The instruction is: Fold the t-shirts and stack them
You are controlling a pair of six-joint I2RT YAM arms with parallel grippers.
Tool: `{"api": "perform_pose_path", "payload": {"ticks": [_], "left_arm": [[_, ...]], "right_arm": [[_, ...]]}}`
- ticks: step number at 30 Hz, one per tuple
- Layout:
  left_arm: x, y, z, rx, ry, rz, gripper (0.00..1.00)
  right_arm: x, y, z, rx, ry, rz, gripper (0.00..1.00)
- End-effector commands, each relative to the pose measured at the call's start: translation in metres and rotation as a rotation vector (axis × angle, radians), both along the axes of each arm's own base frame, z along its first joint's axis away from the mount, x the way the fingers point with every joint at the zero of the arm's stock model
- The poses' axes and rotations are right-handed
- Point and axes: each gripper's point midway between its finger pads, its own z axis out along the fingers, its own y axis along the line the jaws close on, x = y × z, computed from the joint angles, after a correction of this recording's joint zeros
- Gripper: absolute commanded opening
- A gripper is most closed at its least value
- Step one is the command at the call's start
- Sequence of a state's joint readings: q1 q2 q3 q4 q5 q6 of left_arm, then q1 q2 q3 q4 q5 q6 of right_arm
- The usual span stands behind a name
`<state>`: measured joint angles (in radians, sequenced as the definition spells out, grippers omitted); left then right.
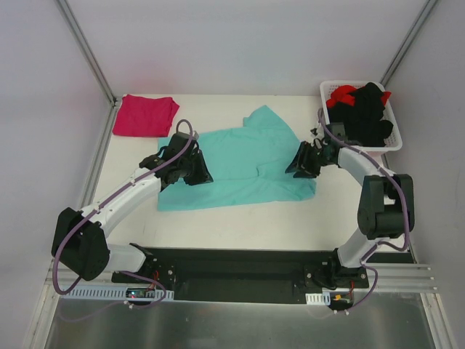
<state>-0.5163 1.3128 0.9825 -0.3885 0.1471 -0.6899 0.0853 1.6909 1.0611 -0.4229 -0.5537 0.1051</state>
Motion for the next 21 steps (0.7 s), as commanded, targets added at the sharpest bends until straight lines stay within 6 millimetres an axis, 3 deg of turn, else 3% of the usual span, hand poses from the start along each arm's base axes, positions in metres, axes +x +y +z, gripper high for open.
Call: {"api": "perform_pose_path", "payload": {"ticks": [1,5,14,21], "left_arm": [[-0.001,0.003,0.007,0.003,-0.022,0.002,0.11],[-0.001,0.003,0.007,0.002,-0.023,0.002,0.11],[-0.006,0.01,0.005,0.024,-0.03,0.006,0.1],[-0.006,0.011,0.004,0.027,-0.028,0.011,0.1]], "right_arm": [[0.02,0.009,0.084,0.036,-0.169,0.02,0.47],[0.026,0.008,0.091,0.024,-0.177,0.03,0.48],[0.024,0.004,0.032,-0.012,-0.069,0.021,0.47],[0.024,0.0,0.01,-0.042,-0.033,0.02,0.46]]}}
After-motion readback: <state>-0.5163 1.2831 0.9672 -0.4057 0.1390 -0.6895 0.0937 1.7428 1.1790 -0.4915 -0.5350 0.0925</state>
